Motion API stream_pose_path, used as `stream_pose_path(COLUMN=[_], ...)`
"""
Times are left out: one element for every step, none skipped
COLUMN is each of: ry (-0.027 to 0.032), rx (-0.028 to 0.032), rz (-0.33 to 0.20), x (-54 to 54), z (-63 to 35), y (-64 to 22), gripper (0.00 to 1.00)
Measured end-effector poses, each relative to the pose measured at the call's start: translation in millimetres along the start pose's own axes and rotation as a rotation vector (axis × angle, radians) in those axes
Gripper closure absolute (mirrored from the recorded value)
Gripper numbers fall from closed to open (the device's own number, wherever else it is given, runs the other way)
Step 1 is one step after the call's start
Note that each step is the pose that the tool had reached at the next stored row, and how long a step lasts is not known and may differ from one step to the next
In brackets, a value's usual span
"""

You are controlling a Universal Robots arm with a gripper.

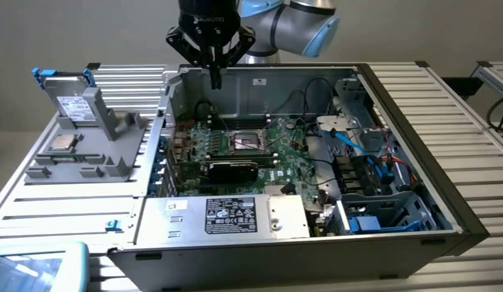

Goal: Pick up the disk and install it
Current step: 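Reach for the disk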

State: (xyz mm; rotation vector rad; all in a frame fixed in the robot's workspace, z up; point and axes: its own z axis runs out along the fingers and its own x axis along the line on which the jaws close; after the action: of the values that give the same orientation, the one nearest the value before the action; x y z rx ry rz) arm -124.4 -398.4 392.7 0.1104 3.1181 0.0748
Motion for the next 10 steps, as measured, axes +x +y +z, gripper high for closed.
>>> stream_pose_path(ry=[-0.0001,-0.0001,-0.0001,0.0000,0.0000,-0.0001,0.0000,0.0000,-0.0001,-0.0001], rx=[-0.0001,-0.0001,-0.0001,0.0000,0.0000,-0.0001,-0.0001,-0.0001,-0.0001,-0.0001], rz=[0.000,0.000,0.000,0.000,0.000,0.000,0.000,0.000,0.000,0.000], x=[1.8,4.1,6.7,9.6,12.8,15.9,19.6,23.7,28.0,32.4], z=[0.0,0.0,-0.1,-0.1,-0.2,-0.2,-0.2,-0.3,-0.4,-0.4], y=[0.3,0.7,1.0,1.3,1.5,1.8,2.0,2.2,2.5,2.8], gripper=[0.89,0.89,0.89,0.89,0.89,0.89,0.89,0.89,0.89,0.89])
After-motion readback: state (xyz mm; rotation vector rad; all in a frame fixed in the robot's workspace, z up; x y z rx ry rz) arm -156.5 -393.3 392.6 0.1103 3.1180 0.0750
